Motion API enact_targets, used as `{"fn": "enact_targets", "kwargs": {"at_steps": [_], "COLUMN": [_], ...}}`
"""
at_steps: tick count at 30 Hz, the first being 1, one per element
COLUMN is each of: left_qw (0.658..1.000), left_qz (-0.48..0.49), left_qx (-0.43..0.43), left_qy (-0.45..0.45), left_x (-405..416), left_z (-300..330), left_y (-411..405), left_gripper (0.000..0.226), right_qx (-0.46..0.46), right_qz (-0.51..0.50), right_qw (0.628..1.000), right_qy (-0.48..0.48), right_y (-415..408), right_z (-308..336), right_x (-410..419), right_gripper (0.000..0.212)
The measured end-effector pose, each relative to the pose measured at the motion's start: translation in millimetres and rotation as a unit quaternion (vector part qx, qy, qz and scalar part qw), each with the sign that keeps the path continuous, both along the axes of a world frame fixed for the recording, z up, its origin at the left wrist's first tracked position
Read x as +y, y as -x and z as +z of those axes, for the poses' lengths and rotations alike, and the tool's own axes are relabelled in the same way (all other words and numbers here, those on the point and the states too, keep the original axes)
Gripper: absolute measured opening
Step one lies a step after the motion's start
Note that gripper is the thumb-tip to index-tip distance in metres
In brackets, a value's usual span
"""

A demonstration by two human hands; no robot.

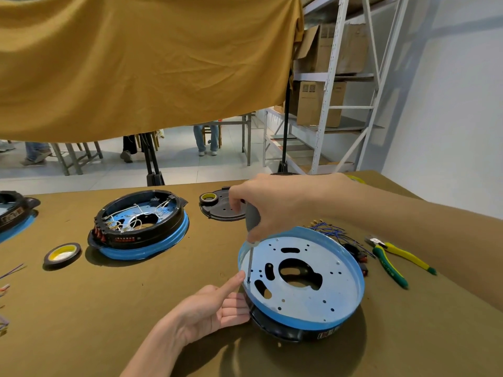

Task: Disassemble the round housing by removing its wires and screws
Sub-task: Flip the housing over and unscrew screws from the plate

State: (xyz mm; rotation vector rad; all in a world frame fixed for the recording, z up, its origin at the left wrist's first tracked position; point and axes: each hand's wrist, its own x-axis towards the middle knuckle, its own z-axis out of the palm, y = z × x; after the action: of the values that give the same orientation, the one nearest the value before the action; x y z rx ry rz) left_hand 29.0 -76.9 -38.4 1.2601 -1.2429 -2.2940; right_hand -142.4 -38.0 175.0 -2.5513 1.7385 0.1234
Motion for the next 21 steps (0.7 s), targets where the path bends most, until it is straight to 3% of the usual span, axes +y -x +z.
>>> {"fn": "enact_targets", "kwargs": {"at_steps": [3, 6, 9, 14, 17, 19, 21], "left_qw": [1.000, 1.000, 1.000, 1.000, 1.000, 1.000, 1.000], "left_qz": [-0.003, -0.006, -0.004, -0.002, -0.005, -0.003, -0.003], "left_qx": [0.002, 0.003, 0.001, -0.002, -0.002, -0.001, 0.001], "left_qy": [0.000, -0.002, -0.003, -0.004, -0.008, -0.012, -0.012], "left_x": [0.3, 0.1, 0.4, -0.7, -1.6, -2.1, -2.5], "left_z": [0.8, 0.7, 1.4, 0.0, 0.5, 0.0, -1.2], "left_y": [-0.2, -1.3, -0.7, -0.6, -0.4, -0.4, -0.3], "left_gripper": [0.094, 0.096, 0.096, 0.097, 0.096, 0.094, 0.093], "right_qx": [0.118, 0.019, -0.048, 0.114, 0.008, -0.053, -0.042], "right_qz": [-0.038, 0.007, 0.036, -0.032, 0.008, 0.026, 0.018], "right_qw": [0.986, 0.999, 0.997, 0.985, 0.998, 0.998, 0.999], "right_qy": [0.113, 0.049, -0.046, 0.125, 0.062, 0.003, -0.001], "right_y": [-2.2, 0.1, 1.4, -4.0, -2.8, -0.7, -2.1], "right_z": [-6.8, -2.7, 3.5, -6.7, -1.4, 5.7, 5.7], "right_x": [-1.5, -0.9, 1.7, 1.1, 3.4, 5.0, 6.2], "right_gripper": [0.050, 0.026, 0.036, 0.051, 0.028, 0.036, 0.041]}}
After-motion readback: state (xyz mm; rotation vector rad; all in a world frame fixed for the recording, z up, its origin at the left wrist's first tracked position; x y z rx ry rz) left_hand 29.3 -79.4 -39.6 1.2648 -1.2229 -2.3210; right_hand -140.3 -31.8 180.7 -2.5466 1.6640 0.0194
